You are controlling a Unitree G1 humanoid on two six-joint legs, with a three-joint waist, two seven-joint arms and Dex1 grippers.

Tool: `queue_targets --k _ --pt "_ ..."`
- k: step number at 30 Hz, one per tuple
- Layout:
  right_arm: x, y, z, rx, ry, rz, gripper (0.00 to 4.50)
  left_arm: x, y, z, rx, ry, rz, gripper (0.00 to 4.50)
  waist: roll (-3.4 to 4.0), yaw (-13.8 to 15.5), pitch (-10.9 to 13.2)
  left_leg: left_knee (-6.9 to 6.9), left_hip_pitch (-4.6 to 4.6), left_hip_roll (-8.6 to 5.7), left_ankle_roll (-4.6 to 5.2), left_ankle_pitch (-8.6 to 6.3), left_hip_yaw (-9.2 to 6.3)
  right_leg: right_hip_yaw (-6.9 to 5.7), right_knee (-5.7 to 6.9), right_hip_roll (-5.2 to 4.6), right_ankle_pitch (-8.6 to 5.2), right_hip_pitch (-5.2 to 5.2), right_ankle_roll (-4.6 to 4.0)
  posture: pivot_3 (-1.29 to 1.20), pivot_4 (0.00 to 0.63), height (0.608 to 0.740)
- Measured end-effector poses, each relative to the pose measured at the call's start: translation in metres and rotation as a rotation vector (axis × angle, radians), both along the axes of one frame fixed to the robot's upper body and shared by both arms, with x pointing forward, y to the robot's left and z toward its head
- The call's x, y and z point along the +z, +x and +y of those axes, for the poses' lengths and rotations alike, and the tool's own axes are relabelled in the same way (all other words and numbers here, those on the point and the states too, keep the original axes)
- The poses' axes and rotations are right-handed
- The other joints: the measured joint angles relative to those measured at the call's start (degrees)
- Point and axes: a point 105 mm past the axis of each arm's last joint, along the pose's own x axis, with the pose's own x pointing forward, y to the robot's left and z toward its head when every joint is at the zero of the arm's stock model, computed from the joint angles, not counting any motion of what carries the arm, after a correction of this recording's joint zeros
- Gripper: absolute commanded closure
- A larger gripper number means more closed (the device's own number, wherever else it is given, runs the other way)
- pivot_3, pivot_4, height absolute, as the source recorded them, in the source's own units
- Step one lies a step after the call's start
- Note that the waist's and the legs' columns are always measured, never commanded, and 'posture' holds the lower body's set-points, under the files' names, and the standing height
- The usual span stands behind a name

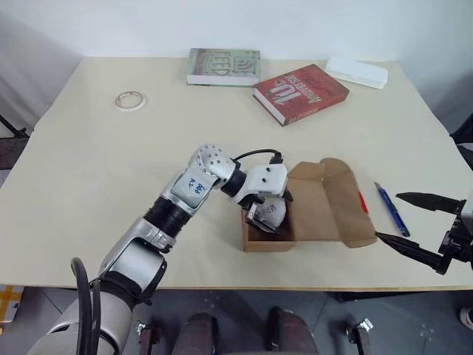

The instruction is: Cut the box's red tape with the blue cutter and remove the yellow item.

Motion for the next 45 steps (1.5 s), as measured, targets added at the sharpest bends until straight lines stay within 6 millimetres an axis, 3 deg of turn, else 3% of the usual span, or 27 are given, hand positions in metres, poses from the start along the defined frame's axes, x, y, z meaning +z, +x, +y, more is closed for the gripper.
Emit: queue_targets --k 4,13,14,19,28,32,37,39,43,45 --pt "0.001 -0.006 0.007 -0.011 -0.004 -0.017 0.00 0.001 0.013 -0.008 0.027 0.031 -0.086 1.57 -0.01 0.2 0.0 0.32 0.04 0.00 0.08 -0.02 0.00 0.11 -0.04 0.00 0.03 0.18 -0.07 0.00 0.150 0.740" --pt "0.001 -0.011 0.003 -0.049 0.005 -0.030 0.00 0.010 0.021 0.004 0.059 0.014 -0.085 4.29 0.02 -0.4 0.0 0.50 0.07 0.02 0.13 -0.05 -0.01 0.18 0.17 0.00 0.04 0.19 -0.11 0.00 0.150 0.740" --pt "0.002 -0.010 0.003 -0.047 0.003 -0.033 0.00 0.011 0.021 0.006 0.064 0.008 -0.079 4.43 0.02 -0.5 0.0 0.50 0.07 0.02 0.13 -0.05 -0.01 0.19 0.17 0.00 0.04 0.19 -0.11 0.00 0.150 0.740" --pt "0.008 -0.007 0.003 -0.037 -0.010 -0.052 0.00 0.001 0.018 0.017 0.105 -0.010 0.029 4.43 0.01 -0.7 0.0 0.55 -0.04 0.02 0.14 -0.05 -0.02 0.19 0.20 0.00 0.04 0.09 -0.10 0.00 0.150 0.740" --pt "0.015 -0.002 0.002 -0.022 -0.012 -0.074 0.00 0.038 0.010 0.019 0.142 -0.168 0.144 4.43 0.02 0.2 0.0 0.63 -0.19 -0.01 0.15 -0.05 -0.05 0.20 0.19 0.00 0.07 0.02 -0.06 0.00 0.150 0.740" --pt "0.019 0.001 0.003 0.003 0.007 -0.087 0.00 0.076 0.011 0.026 0.177 -0.322 0.223 4.43 0.02 0.1 0.0 0.63 -0.19 0.00 0.15 -0.05 -0.05 0.20 0.21 0.00 0.06 0.00 -0.06 0.00 0.150 0.740" --pt "0.019 0.004 -0.003 0.028 0.010 -0.101 0.00 0.147 0.031 0.046 0.311 -0.599 0.210 4.43 0.01 0.1 0.0 0.63 -0.19 -0.01 0.15 -0.05 -0.06 0.20 0.20 0.00 0.09 0.02 -0.01 0.00 0.150 0.740" --pt "0.014 0.008 -0.003 0.041 0.013 -0.075 0.00 0.162 0.038 0.056 0.368 -0.691 0.219 4.43 0.02 0.0 0.0 0.62 -0.17 -0.02 0.15 -0.05 -0.05 0.20 0.21 0.00 0.10 0.02 0.00 0.00 0.150 0.740" --pt "0.021 0.016 0.000 0.082 0.003 -0.096 0.00 0.160 0.058 0.072 0.509 -0.771 0.246 4.43 0.01 -0.1 0.0 0.63 -0.17 -0.01 0.13 -0.03 -0.05 0.20 0.23 0.00 0.10 0.01 0.00 0.00 0.150 0.740" --pt "0.023 0.018 0.003 0.105 -0.001 -0.099 0.00 0.151 0.078 0.097 0.684 -0.763 0.196 4.43 0.01 -0.1 0.0 0.60 -0.16 -0.01 0.12 -0.03 -0.05 0.20 0.23 0.01 0.10 0.00 0.00 0.00 0.150 0.740"
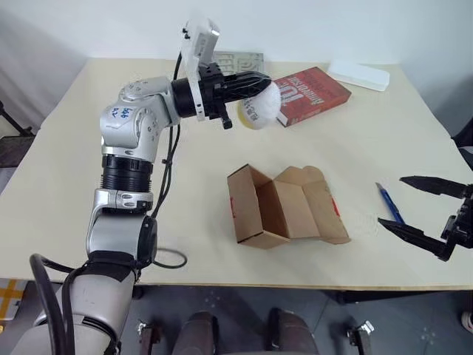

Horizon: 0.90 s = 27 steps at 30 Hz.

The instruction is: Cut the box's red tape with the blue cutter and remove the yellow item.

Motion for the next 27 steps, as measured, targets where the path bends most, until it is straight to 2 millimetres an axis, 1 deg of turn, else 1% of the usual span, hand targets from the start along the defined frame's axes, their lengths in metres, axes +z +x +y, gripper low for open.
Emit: queue_targets --k 1,2,4,5,6,7,9,10,11,13,15,19,22,26,27 --pt "-0.001 0.000 0.001 0.006 -0.002 0.007 0.00 -0.003 0.007 0.013 0.072 0.018 0.006 4.43 0.00 -0.2 0.0 -0.04 0.02 0.00 -0.01 0.00 0.00 0.00 0.01 0.00 0.00 -0.01 0.00 0.00 0.150 0.740" --pt "-0.003 0.000 0.001 0.014 0.000 0.019 0.00 -0.011 0.020 0.041 0.212 0.054 0.020 4.43 0.00 -0.6 0.0 -0.09 0.02 0.00 -0.01 0.01 0.00 -0.02 0.00 0.00 0.00 -0.02 0.00 0.00 0.150 0.740" --pt "-0.004 0.002 -0.001 0.023 0.007 0.031 0.00 -0.026 0.031 0.078 0.380 0.112 0.050 4.43 0.00 -1.1 0.0 -0.11 0.01 0.00 -0.01 0.01 0.01 -0.03 -0.03 0.00 0.01 -0.02 0.02 0.00 0.150 0.740" --pt "-0.004 0.003 -0.001 0.035 0.013 0.036 0.00 -0.038 0.036 0.102 0.480 0.172 0.063 4.43 -0.01 -1.2 0.0 -0.11 0.01 -0.01 -0.02 0.00 0.02 -0.03 -0.03 0.00 0.02 -0.02 0.04 0.00 0.150 0.740" --pt "-0.003 0.005 0.000 0.046 0.018 0.033 0.00 -0.048 0.037 0.118 0.546 0.223 0.076 4.43 -0.02 -1.4 0.0 -0.12 0.02 0.00 -0.02 0.00 0.04 -0.03 -0.04 0.00 0.02 -0.02 0.04 0.00 0.150 0.740" --pt "-0.002 0.008 0.000 0.059 0.028 0.029 0.00 -0.063 0.037 0.141 0.630 0.295 0.100 4.43 -0.02 -1.5 0.0 -0.12 0.02 0.00 -0.02 0.00 0.05 -0.02 -0.04 0.00 0.02 -0.03 0.04 0.00 0.150 0.740" --pt "0.001 0.014 0.001 0.079 0.047 0.025 0.00 -0.086 0.035 0.170 0.730 0.370 0.160 4.43 -0.08 -1.4 0.0 -0.10 0.02 0.01 -0.02 0.00 0.04 -0.03 0.00 0.00 0.02 -0.04 0.04 0.00 0.150 0.740" --pt "0.003 0.017 0.002 0.090 0.058 0.020 0.00 -0.095 0.033 0.178 0.754 0.386 0.181 4.43 -0.09 -1.4 0.1 -0.08 0.00 0.01 -0.03 0.00 0.04 -0.02 -0.01 0.00 0.02 -0.06 0.04 0.00 0.150 0.740" --pt "0.005 0.021 0.004 0.104 0.069 0.018 0.00 -0.101 0.032 0.181 0.764 0.392 0.199 4.43 -0.12 -1.1 0.1 -0.04 -0.03 0.01 -0.02 0.00 0.00 -0.02 0.01 0.00 0.02 -0.04 0.04 0.00 0.150 0.740" --pt "0.010 0.026 0.009 0.137 0.086 0.007 0.00 -0.109 0.030 0.184 0.769 0.397 0.222 4.02 -0.16 -0.6 0.1 0.03 -0.09 0.00 -0.02 0.00 -0.04 -0.03 -0.01 0.00 0.03 -0.03 0.05 0.00 0.150 0.740" --pt "0.012 0.031 0.008 0.142 0.105 0.002 0.00 -0.112 0.027 0.184 0.760 0.381 0.235 3.52 -0.17 -0.3 0.1 0.03 -0.11 -0.01 -0.02 0.00 -0.05 -0.03 -0.01 0.00 0.04 -0.04 0.08 0.00 0.150 0.740" --pt "0.004 0.037 -0.003 0.115 0.141 0.041 0.00 -0.107 0.021 0.178 0.723 0.346 0.222 2.25 -0.17 -0.5 0.1 -0.03 -0.10 -0.01 -0.04 -0.01 -0.04 -0.06 0.00 0.00 0.05 -0.07 0.10 0.00 0.150 0.740" --pt "0.002 0.041 -0.010 0.101 0.153 0.048 0.00 -0.103 0.017 0.177 0.703 0.329 0.203 1.36 -0.17 -1.2 0.1 -0.03 -0.09 0.00 -0.05 0.00 -0.03 -0.07 0.02 0.00 0.05 -0.07 0.10 0.00 0.150 0.740" --pt "0.001 0.041 -0.011 0.098 0.146 0.046 0.00 -0.084 0.007 0.178 0.685 0.324 0.087 0.13 -0.17 -1.5 0.1 -0.06 -0.05 0.02 -0.07 -0.01 -0.01 -0.05 0.04 0.00 0.05 -0.09 0.10 0.00 0.150 0.740" --pt "0.001 0.041 -0.011 0.098 0.146 0.047 0.00 -0.080 0.003 0.177 0.669 0.323 0.057 0.04 -0.16 -1.5 0.1 -0.07 -0.04 0.02 -0.07 -0.01 0.00 -0.05 0.05 0.00 0.05 -0.10 0.10 0.00 0.150 0.740"
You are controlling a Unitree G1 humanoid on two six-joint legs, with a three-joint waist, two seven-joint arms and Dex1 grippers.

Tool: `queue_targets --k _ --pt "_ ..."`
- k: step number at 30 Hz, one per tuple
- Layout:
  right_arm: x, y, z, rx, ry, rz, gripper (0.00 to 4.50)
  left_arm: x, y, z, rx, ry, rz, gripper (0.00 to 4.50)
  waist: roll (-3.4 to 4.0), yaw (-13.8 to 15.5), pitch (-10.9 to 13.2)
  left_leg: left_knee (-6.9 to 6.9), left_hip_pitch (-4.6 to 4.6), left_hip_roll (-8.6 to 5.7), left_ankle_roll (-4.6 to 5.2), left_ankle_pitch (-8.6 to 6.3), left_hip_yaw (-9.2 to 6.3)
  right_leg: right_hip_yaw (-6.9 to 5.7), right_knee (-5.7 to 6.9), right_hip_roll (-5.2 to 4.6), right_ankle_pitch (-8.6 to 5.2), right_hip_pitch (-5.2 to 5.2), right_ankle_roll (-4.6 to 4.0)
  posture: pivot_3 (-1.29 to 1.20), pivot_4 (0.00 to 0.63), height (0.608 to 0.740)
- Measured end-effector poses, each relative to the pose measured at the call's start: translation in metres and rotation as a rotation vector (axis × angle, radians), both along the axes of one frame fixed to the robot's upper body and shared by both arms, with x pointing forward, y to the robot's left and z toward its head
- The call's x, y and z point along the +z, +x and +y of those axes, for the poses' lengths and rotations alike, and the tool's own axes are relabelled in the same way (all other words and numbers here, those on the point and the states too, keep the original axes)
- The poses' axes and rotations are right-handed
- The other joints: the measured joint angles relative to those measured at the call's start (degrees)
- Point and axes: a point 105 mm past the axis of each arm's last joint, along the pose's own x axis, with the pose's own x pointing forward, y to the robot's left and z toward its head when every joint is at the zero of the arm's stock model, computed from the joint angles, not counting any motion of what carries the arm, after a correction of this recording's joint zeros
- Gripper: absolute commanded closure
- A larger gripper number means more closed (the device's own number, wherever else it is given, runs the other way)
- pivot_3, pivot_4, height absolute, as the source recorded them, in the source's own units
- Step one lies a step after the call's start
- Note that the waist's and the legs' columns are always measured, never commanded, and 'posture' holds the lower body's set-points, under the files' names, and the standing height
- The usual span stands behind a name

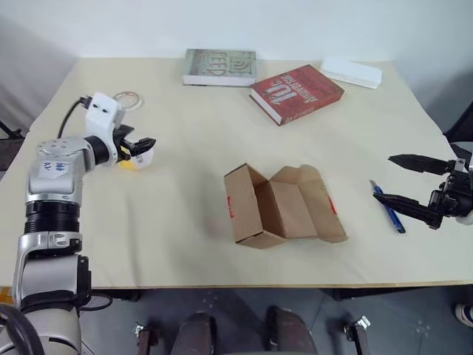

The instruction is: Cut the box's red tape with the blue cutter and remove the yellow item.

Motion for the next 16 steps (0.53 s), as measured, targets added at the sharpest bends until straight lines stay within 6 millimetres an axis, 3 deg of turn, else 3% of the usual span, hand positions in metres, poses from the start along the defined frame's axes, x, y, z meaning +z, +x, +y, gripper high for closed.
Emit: queue_targets --k 4,8,12,16 --pt "-0.002 0.000 -0.002 -0.004 0.002 0.009 0.00 0.003 -0.027 -0.016 -0.164 -0.023 -0.060 0.04 0.02 0.1 0.0 0.02 0.02 0.02 -0.03 -0.01 0.02 0.01 0.01 0.00 0.00 0.01 0.00 0.00 0.150 0.740" --pt "-0.005 0.000 -0.004 -0.010 -0.004 0.020 0.00 -0.004 -0.057 -0.040 -0.344 -0.166 -0.080 0.04 0.02 0.4 0.0 0.09 0.02 0.02 -0.02 -0.01 0.00 0.03 0.02 0.00 0.00 0.04 0.00 0.00 0.150 0.740" --pt "-0.023 -0.002 -0.018 -0.054 -0.035 0.077 0.00 -0.046 -0.084 -0.039 -0.413 -0.196 0.034 0.04 0.05 0.3 0.0 0.04 0.08 0.03 -0.02 -0.02 0.07 0.08 0.02 0.00 -0.01 0.04 -0.03 0.00 0.150 0.740" --pt "-0.041 -0.006 -0.033 -0.095 -0.091 0.122 0.00 -0.065 -0.096 -0.032 -0.403 -0.194 0.060 0.04 0.06 0.3 0.0 0.04 0.10 0.02 -0.01 -0.03 0.10 0.12 -0.03 0.00 -0.02 0.06 -0.03 0.00 0.150 0.740"
